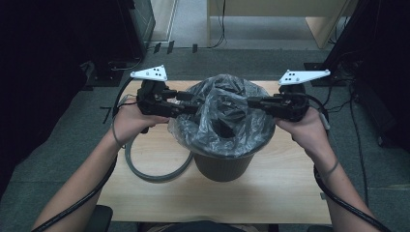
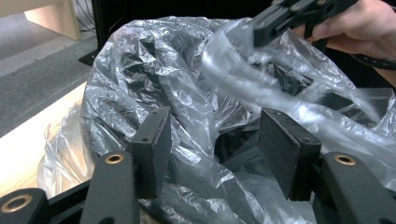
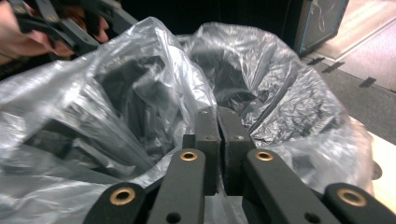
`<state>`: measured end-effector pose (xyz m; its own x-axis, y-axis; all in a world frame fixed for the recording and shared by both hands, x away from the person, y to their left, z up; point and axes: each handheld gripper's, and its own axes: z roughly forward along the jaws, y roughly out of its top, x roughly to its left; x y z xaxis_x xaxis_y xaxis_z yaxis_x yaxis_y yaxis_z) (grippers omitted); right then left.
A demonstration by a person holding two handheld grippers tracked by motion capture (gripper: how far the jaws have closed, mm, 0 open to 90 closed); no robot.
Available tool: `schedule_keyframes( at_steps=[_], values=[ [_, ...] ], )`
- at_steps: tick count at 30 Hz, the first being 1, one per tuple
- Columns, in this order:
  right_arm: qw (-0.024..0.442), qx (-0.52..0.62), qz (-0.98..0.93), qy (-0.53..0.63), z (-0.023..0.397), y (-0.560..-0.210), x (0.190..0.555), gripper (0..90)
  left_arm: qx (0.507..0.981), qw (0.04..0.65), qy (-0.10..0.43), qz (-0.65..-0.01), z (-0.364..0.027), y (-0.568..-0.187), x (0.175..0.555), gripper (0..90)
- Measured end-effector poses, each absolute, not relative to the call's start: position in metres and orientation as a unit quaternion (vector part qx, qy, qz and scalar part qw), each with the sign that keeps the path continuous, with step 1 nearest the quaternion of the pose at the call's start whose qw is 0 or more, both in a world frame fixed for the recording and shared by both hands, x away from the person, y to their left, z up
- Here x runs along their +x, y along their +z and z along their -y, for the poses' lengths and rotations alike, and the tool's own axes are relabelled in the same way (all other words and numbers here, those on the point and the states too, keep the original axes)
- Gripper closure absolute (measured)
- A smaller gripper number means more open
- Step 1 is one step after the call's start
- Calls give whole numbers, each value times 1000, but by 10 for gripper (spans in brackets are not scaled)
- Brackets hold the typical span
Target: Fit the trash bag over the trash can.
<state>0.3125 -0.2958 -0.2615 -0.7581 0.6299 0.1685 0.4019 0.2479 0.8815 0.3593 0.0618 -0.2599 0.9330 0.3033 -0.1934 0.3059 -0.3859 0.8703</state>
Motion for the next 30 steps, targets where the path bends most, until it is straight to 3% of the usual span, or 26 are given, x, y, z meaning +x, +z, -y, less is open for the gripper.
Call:
schedule_keyframes(
  at_steps=[18, 30],
  values=[
    [101, 338, -769, 533, 337, -269, 267, 892, 830, 534, -17, -161, -67, -264, 321, 437],
    [86, 328, -781, 524, 343, -278, 239, 898, 830, 534, -32, -160, -71, -268, 303, 444]
  ],
)
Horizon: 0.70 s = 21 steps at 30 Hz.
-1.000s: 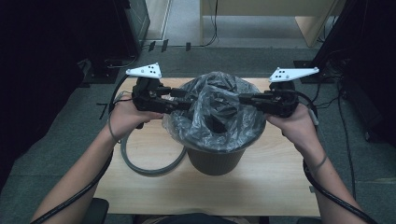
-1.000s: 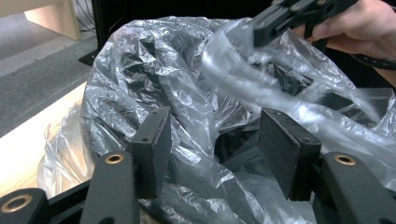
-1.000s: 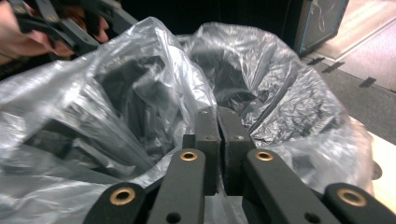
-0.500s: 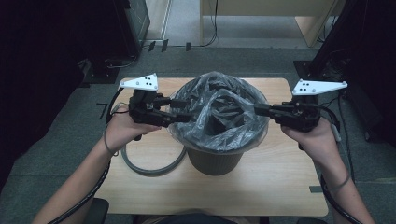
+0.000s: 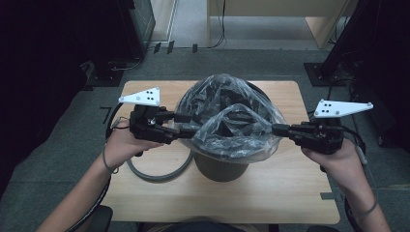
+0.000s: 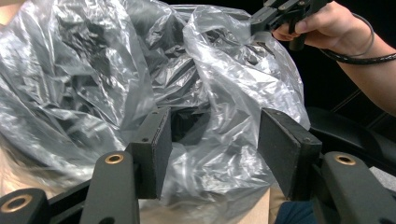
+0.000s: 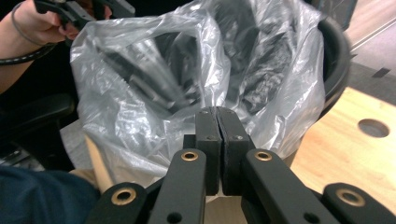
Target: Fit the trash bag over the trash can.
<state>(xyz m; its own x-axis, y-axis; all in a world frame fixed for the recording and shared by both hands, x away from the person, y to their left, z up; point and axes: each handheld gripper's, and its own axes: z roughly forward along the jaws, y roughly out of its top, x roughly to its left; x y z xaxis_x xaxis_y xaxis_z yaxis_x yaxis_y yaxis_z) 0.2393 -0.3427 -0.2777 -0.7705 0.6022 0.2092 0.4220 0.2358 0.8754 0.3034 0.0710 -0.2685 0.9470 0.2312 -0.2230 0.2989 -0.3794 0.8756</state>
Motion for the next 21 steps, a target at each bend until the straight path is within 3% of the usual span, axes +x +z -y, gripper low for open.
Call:
schedule_keyframes(
  at_steps=[17, 21],
  values=[
    [64, 308, -798, 514, 343, -293, 225, 898, 819, 551, -40, -155, -82, -277, 286, 494],
    [78, 311, -798, 509, 346, -290, 223, 879, 820, 550, -46, -155, -86, -277, 281, 507]
  ],
)
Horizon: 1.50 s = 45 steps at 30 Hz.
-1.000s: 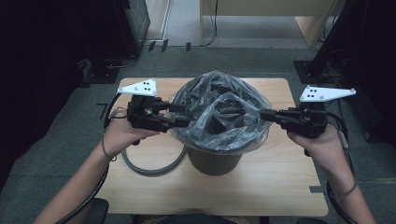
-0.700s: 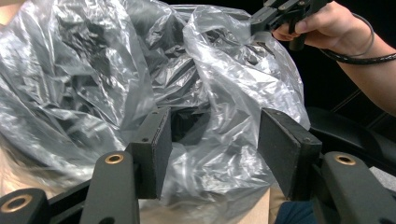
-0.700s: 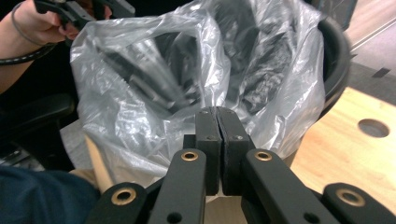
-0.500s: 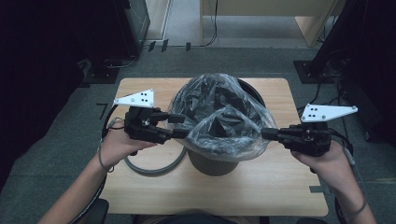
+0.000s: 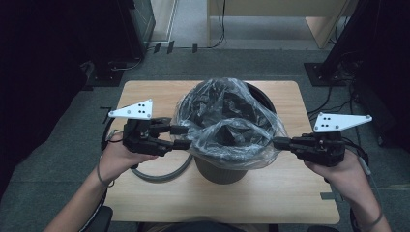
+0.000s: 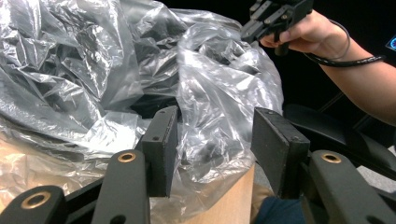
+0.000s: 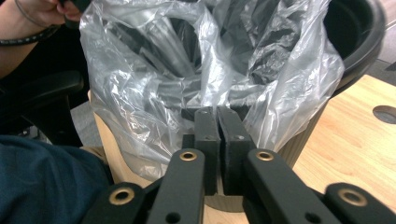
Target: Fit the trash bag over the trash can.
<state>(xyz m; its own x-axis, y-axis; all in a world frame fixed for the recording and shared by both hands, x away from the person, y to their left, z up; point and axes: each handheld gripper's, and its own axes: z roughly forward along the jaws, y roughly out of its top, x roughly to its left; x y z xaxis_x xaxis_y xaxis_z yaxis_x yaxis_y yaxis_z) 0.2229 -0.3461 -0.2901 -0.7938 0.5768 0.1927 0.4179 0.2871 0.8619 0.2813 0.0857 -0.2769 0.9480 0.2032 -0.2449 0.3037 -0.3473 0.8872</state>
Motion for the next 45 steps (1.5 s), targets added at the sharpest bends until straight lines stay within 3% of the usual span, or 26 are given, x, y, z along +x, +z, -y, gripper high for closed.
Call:
schedule_keyframes(
  at_steps=[8, 12, 18, 29, 33, 45],
  values=[
    [83, 312, -792, 519, 349, -286, 216, 763, 831, 533, -43, -155, -86, -277, 271, 501],
    [84, 305, -793, 520, 348, -283, 214, 805, 836, 526, -37, -151, -85, -280, 267, 507],
    [79, 298, -810, 498, 341, -292, 218, 897, 837, 524, -19, -156, -86, -285, 264, 669],
    [85, 288, -823, 483, 341, -296, 219, 900, 860, 491, 6, -139, -80, -299, 258, 900],
    [91, 281, -823, 485, 344, -299, 222, 900, 873, 470, 3, -129, -72, -310, 257, 900],
    [87, 265, -822, 497, 344, -310, 228, 900, 864, 490, -15, -110, -62, -326, 259, 900]
  ],
)
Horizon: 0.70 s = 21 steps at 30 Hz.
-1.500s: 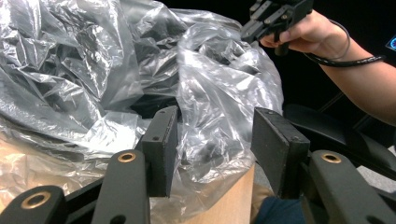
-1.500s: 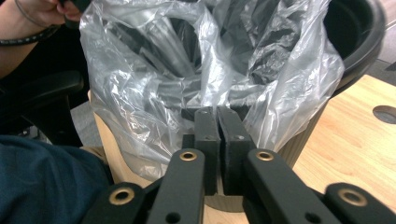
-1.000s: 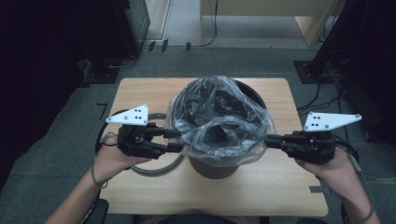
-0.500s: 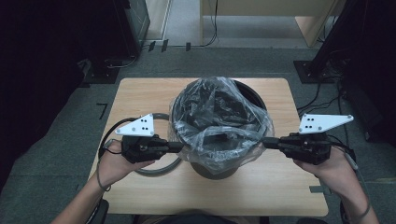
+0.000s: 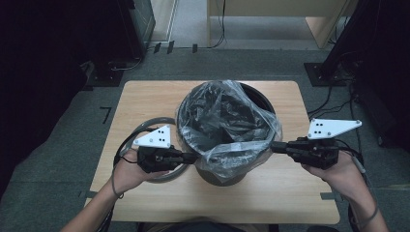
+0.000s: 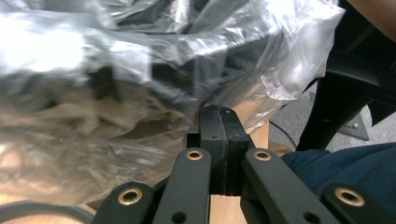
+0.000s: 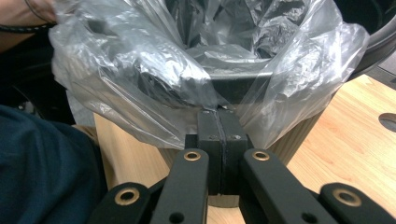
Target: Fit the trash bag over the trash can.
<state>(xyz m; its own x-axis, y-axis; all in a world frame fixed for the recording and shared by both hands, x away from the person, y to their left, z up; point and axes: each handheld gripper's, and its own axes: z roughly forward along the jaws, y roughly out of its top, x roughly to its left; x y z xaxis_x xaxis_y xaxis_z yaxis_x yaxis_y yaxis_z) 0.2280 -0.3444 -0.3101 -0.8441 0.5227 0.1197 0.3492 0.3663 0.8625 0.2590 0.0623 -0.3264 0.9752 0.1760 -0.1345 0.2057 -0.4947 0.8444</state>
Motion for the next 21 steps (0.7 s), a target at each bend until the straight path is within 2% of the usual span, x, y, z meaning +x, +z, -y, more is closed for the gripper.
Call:
schedule_keyframes(
  at_steps=[12, 15, 17, 20, 21],
  values=[
    [116, 238, -835, 483, 344, -310, 226, 900, 860, 497, -24, -112, -66, -334, 262, 900],
    [87, 261, -818, 504, 348, -307, 228, 900, 845, 519, -47, -120, -72, -325, 262, 900],
    [81, 264, -814, 511, 351, -307, 228, 900, 843, 522, -42, -118, -75, -319, 259, 900],
    [83, 266, -811, 514, 355, -301, 226, 796, 843, 523, -45, -118, -77, -313, 257, 889],
    [82, 267, -808, 519, 356, -298, 225, 766, 843, 523, -51, -118, -78, -312, 257, 848]
  ],
)
